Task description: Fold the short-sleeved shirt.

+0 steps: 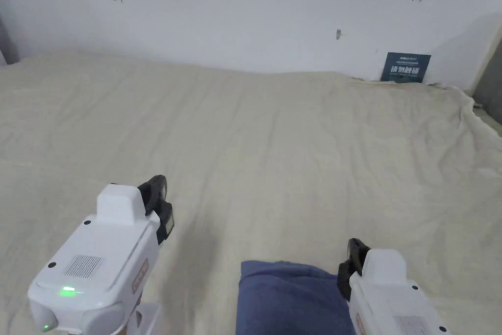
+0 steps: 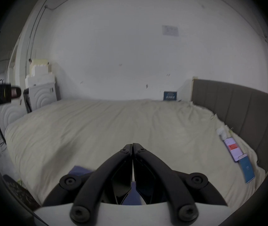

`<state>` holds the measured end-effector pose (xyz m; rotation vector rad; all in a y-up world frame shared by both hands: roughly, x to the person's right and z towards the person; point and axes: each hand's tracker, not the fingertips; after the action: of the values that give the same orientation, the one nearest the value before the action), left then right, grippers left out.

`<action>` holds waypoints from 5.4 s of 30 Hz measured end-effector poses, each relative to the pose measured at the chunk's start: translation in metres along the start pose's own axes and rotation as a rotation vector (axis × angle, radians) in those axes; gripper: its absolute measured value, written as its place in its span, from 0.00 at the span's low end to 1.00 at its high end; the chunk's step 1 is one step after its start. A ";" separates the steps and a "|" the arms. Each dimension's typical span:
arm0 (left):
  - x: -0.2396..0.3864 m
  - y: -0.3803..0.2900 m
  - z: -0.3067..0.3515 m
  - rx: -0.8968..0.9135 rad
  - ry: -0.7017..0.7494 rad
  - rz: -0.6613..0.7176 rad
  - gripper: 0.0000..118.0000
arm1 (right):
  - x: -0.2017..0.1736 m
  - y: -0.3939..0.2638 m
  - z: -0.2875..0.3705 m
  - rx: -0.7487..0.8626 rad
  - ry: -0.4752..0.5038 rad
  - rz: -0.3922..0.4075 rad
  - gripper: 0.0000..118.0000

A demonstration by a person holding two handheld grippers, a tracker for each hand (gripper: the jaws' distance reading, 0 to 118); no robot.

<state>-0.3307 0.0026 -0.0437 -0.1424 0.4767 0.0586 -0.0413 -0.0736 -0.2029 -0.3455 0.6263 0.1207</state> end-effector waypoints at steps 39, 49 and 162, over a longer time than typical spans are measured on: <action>0.078 -0.135 -0.110 -0.980 -0.430 0.299 0.67 | -0.017 -0.095 -0.054 -0.283 0.067 0.006 0.00; 0.049 -0.161 -0.125 -1.054 -0.444 0.483 0.35 | -0.019 -0.081 -0.050 -0.311 0.096 -0.007 0.00; 0.041 0.051 -0.013 0.153 -0.021 -0.093 0.00 | 0.053 0.137 0.087 0.270 -0.174 -0.002 0.00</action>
<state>-0.3044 0.0517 -0.0802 -0.0138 0.4509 -0.0674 0.0201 0.0855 -0.2071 -0.0732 0.4625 0.0616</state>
